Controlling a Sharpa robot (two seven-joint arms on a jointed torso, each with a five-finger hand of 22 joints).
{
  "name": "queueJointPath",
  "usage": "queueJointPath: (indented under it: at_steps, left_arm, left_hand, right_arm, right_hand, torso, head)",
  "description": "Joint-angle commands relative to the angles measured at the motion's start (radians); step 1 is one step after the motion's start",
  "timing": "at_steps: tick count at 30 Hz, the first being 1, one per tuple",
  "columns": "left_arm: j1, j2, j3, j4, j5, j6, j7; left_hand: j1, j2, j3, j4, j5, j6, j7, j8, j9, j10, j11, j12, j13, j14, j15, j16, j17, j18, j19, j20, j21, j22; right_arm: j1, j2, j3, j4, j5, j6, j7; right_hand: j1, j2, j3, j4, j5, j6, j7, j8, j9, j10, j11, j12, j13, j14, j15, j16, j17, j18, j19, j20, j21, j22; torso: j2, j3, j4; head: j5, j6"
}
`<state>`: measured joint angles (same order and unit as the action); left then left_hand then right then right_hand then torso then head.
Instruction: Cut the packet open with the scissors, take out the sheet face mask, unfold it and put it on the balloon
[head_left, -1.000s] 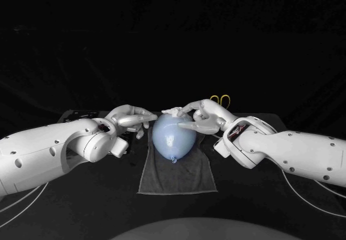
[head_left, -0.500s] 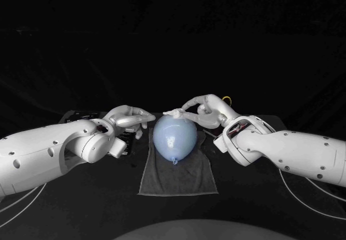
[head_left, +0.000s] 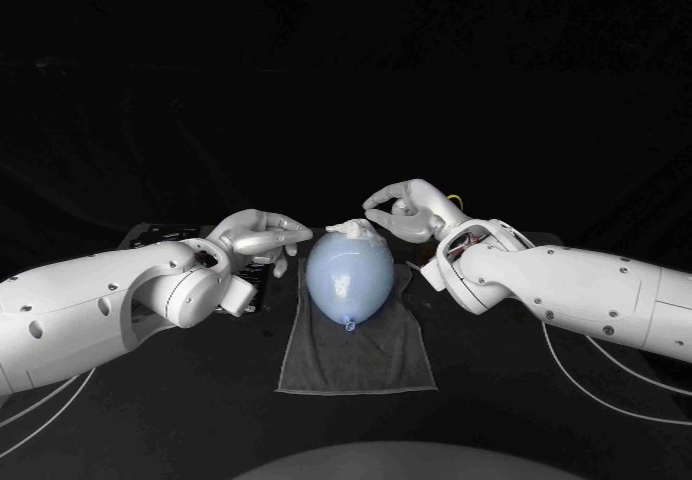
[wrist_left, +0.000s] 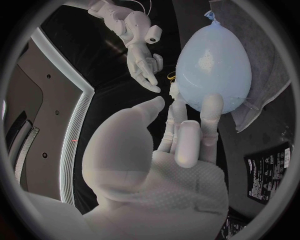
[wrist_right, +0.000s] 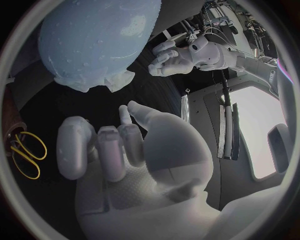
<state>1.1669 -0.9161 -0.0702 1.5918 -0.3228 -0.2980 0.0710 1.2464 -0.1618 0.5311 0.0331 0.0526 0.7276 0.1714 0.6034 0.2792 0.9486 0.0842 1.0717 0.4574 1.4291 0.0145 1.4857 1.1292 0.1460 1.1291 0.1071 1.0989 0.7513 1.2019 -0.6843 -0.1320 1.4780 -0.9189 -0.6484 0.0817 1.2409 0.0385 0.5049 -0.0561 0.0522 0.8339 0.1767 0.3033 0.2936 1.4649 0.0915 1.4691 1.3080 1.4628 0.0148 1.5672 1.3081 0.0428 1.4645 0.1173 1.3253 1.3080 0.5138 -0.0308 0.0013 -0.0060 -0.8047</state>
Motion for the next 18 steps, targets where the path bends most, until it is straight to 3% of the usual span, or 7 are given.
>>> queueJointPath:
  at_steps: [1,9,18]
  left_arm:
    - [0.001,0.002,0.001,0.003,0.01,-0.005,0.029]
    - [0.001,0.002,0.001,0.007,0.011,-0.005,0.031]
    - [0.001,0.002,0.001,0.007,0.011,-0.004,0.028]
  left_hand:
    - [0.011,0.0,-0.003,-0.003,-0.004,0.007,-0.002,0.004,-0.002,-0.009,0.0,-0.004,-0.002,-0.006,0.0,-0.005,-0.001,0.014,-0.01,0.0,-0.006,-0.002]
    - [0.013,0.001,-0.002,-0.002,-0.004,0.007,-0.002,0.004,-0.002,-0.009,0.0,-0.004,-0.002,-0.006,0.0,-0.005,0.0,0.014,-0.009,0.0,-0.005,0.0]
    - [0.013,0.003,-0.002,-0.001,-0.004,0.008,-0.002,0.004,-0.003,-0.009,0.0,-0.005,-0.002,-0.005,0.0,-0.004,0.003,0.014,-0.009,0.0,-0.005,0.001]
  right_arm:
    - [0.007,0.015,0.001,-0.026,0.016,0.104,-0.027]
    - [0.019,0.045,0.002,-0.079,0.023,0.216,-0.071]
    - [0.021,0.058,0.002,-0.096,0.041,0.245,-0.078]
  right_hand:
    - [0.005,0.011,0.015,-0.004,-0.004,0.007,0.0,-0.007,-0.001,0.007,-0.001,-0.001,0.154,0.108,0.003,0.004,0.263,0.011,0.007,0.001,-0.005,0.19]
    - [-0.025,-0.023,0.005,0.005,-0.004,-0.001,0.007,-0.032,-0.009,-0.002,0.006,-0.007,0.146,0.106,0.009,0.002,0.257,0.014,0.0,0.005,-0.02,0.186]
    - [-0.075,-0.046,-0.033,0.048,-0.004,-0.004,0.01,-0.055,-0.016,-0.003,0.01,-0.007,0.145,0.105,0.013,0.001,0.254,0.015,-0.003,0.009,-0.026,0.184]
  torso:
    - [0.002,-0.001,0.0015]
    - [0.001,-0.0033,0.0002]
    - [-0.002,-0.0014,0.0001]
  head:
    - [-0.001,0.0]
    - [0.001,-0.005]
    - [0.002,-0.005]
